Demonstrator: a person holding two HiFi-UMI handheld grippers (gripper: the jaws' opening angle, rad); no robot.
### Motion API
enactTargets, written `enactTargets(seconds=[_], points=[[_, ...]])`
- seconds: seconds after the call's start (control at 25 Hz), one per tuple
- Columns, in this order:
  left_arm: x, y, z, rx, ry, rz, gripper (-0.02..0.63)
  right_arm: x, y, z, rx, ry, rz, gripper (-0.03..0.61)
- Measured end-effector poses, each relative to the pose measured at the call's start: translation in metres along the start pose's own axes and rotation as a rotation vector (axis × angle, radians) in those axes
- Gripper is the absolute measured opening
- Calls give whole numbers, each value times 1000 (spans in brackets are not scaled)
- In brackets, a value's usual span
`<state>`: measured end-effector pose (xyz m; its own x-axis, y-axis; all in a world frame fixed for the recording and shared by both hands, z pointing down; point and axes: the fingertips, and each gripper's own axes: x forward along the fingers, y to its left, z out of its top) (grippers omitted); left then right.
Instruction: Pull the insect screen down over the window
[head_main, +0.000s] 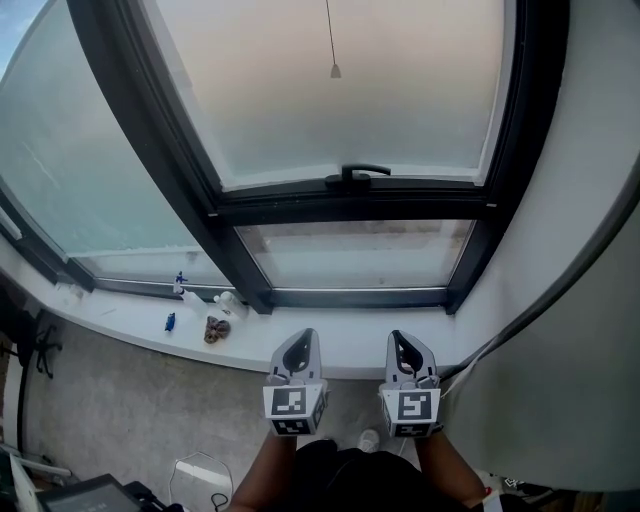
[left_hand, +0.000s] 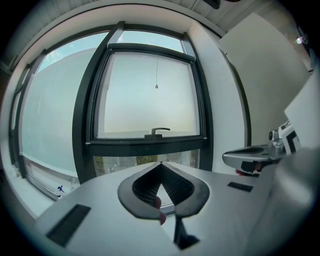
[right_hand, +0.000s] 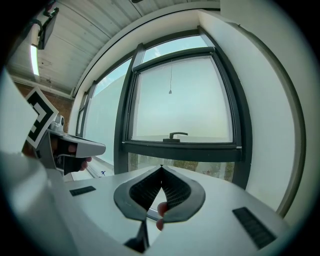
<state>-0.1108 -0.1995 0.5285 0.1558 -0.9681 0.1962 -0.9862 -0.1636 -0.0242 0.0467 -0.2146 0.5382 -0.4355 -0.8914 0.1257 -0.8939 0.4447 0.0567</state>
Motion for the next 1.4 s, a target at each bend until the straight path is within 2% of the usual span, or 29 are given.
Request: enactTargets(seconds=[0.24, 0.36, 0.52, 0.96, 1.16, 1.4], points=[[7, 0, 3, 23, -3, -18, 3, 11, -3, -3, 7, 9, -19, 3], [17, -1, 5, 1, -7, -46, 2, 22, -2, -5, 2, 13, -25, 3], [35, 12, -1, 26, -6, -60, 3, 37, -5, 0, 1, 19, -49, 3], [87, 55, 19, 5, -57, -91, 3, 92, -6, 19, -43, -17, -102, 3], [111, 76, 26, -8, -70, -107, 3, 119, -3, 10, -50, 21, -122, 3], [133, 87, 38, -50, -83, -158, 3, 151, -10, 38, -78, -16, -161, 3]])
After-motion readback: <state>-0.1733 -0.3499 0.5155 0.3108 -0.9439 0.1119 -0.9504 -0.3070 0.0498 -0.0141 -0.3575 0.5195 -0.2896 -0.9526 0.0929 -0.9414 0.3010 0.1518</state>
